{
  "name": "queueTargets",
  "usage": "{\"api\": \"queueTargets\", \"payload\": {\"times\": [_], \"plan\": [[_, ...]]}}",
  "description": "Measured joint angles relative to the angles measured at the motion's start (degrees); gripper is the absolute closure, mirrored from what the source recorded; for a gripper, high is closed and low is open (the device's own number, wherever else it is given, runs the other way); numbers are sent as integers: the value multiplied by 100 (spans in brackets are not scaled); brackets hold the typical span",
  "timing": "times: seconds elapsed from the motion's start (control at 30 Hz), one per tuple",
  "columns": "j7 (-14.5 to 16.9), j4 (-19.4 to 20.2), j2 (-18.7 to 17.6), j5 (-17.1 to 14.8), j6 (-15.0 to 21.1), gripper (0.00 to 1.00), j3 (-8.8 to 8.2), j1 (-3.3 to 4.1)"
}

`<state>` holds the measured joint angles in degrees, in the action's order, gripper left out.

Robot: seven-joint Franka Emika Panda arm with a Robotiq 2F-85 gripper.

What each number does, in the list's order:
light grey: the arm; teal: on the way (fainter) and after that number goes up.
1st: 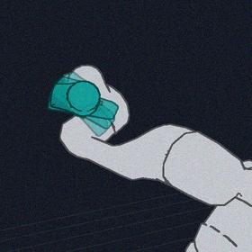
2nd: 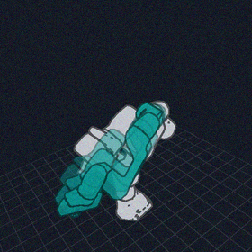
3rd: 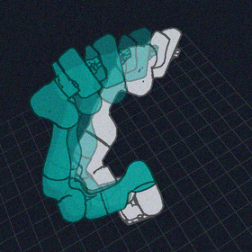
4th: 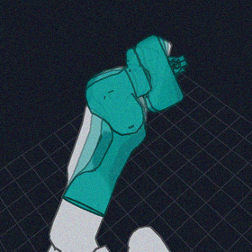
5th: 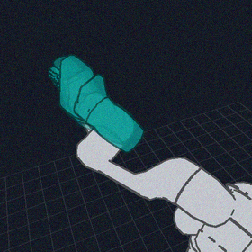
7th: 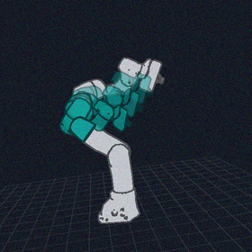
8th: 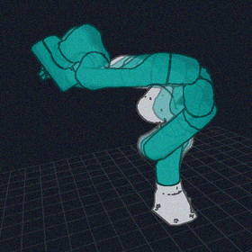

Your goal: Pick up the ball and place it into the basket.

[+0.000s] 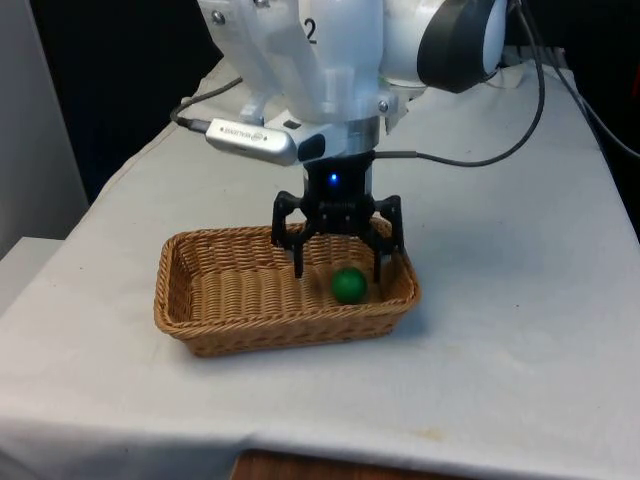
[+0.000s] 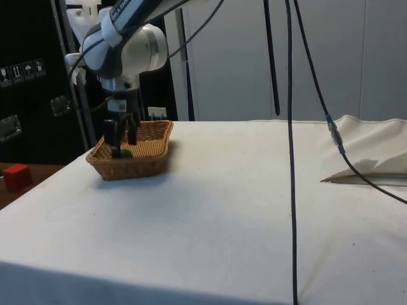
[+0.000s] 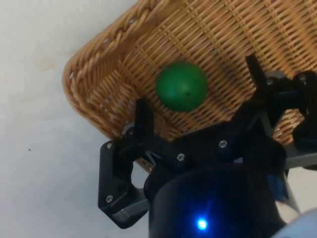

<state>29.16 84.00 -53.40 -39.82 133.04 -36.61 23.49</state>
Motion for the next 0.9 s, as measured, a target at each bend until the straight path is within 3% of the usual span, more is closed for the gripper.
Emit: {"api": "queueTargets", "payload": {"times": [0.57, 0.9], "plan": [[-149, 138, 602, 229, -407, 0, -235, 189], [-286, 498, 1112, 653, -476, 0, -252, 315]]}}
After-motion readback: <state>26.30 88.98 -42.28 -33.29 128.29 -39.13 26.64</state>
